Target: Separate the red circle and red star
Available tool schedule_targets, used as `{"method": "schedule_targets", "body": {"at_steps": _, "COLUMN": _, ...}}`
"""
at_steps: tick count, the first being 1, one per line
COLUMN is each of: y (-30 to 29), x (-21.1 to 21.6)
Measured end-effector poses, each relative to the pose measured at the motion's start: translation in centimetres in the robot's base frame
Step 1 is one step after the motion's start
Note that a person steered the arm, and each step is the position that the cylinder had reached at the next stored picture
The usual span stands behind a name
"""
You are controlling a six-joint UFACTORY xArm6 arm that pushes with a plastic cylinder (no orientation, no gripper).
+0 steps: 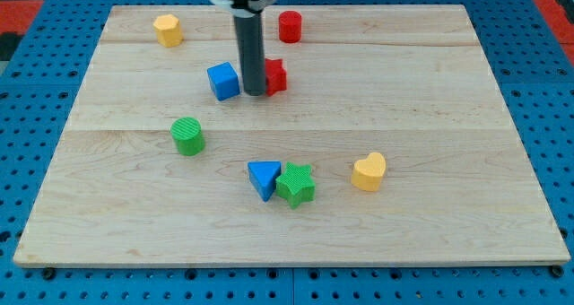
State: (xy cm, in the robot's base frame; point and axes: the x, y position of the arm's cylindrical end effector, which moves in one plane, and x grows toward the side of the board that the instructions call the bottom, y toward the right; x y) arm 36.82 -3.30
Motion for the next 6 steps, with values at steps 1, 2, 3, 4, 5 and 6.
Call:
{"method": "schedule_targets", "body": {"at_steps": 1, "y": 3.4, "x": -2.5}}
{"method": "schedule_targets", "body": {"at_steps": 2, "y": 7.1, "x": -6.1}}
{"method": "schedule_targets", "body": {"at_steps": 3, "y": 8.1, "x": -7.8}}
{"method": "schedule_targets", "body": {"at_steps": 4, "y": 3.3, "x": -7.8}}
{"method": "schedule_targets", "body": {"at_steps": 5, "y": 1.2, "x": -8.3}}
{"method": "schedule_targets", "body": {"at_steps": 6, "y": 3.8, "x": -10.7}}
